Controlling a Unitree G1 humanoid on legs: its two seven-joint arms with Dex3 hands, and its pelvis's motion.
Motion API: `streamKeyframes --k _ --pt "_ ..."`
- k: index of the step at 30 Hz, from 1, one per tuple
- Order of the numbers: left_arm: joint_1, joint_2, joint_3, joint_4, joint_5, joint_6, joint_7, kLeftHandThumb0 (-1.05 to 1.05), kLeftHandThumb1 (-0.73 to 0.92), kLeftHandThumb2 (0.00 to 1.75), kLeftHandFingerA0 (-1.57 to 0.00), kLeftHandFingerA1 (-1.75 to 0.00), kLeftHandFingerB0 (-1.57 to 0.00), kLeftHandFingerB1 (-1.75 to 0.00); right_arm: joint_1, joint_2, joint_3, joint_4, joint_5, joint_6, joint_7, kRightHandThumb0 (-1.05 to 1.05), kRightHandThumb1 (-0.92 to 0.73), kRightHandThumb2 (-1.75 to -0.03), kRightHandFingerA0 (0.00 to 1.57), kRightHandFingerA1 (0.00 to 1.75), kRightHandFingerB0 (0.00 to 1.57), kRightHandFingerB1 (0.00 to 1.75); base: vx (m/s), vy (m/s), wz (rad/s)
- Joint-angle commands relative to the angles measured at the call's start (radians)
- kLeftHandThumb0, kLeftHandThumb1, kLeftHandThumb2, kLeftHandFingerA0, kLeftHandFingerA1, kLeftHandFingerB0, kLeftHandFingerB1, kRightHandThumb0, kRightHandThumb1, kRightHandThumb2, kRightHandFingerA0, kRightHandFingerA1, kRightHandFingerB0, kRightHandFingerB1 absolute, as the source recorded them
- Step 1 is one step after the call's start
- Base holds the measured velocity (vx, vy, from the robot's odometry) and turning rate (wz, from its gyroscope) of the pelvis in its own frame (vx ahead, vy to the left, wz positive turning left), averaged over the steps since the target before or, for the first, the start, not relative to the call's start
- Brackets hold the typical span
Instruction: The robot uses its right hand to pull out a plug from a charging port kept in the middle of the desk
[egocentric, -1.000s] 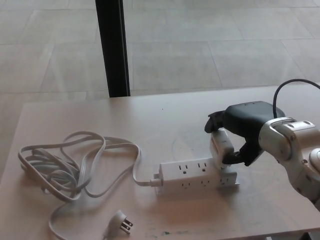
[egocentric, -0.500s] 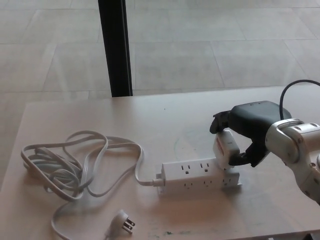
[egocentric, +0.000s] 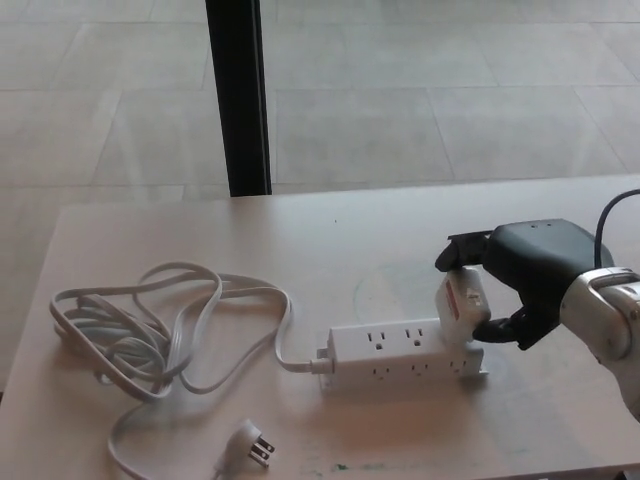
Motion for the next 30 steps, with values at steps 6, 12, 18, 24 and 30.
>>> streamKeyframes --k 6,12,18,24,30 --pt "0.011 0.000 0.004 -0.006 -0.028 -0.028 -0.027 -0.87 0.92 0.83 -0.73 -0.53 -0.48 -0.43 0.053 0.009 0.035 0.016 -0.024 -0.008 -0.004 -0.29 -0.50 -0.59 0.87 1.65 0.88 0.74 0.00 0.000 0.00" --pt "0.004 0.000 0.006 0.005 -0.032 -0.028 -0.027 -0.88 0.92 0.79 -0.77 -0.51 -0.55 -0.41 0.024 -0.008 0.039 0.034 -0.032 -0.036 -0.023 -0.22 -0.46 -0.83 0.84 1.75 0.76 1.63 0.00 0.000 0.00" --pt "0.004 -0.001 0.002 0.004 -0.030 -0.030 -0.021 -0.88 0.92 0.79 -0.76 -0.52 -0.52 -0.41 -0.001 -0.031 0.042 0.046 -0.036 -0.073 -0.023 -0.25 -0.49 -0.68 0.84 1.75 0.76 1.37 0.00 0.000 0.00" --pt "0.003 0.000 0.006 0.004 -0.035 -0.027 -0.023 -0.89 0.92 0.80 -0.75 -0.52 -0.51 -0.42 -0.020 -0.035 0.016 0.057 -0.032 -0.090 -0.064 -0.26 -0.57 -0.65 0.84 1.66 0.82 0.78 0.00 0.000 0.00" --pt "0.006 0.004 0.008 0.000 -0.041 -0.030 -0.035 -0.94 0.91 0.83 -0.73 -0.53 -0.51 -0.43 -0.053 -0.039 -0.022 0.046 -0.021 -0.067 -0.054 -0.23 -0.55 -0.73 0.80 1.75 0.69 1.45 0.00 0.000 0.00"
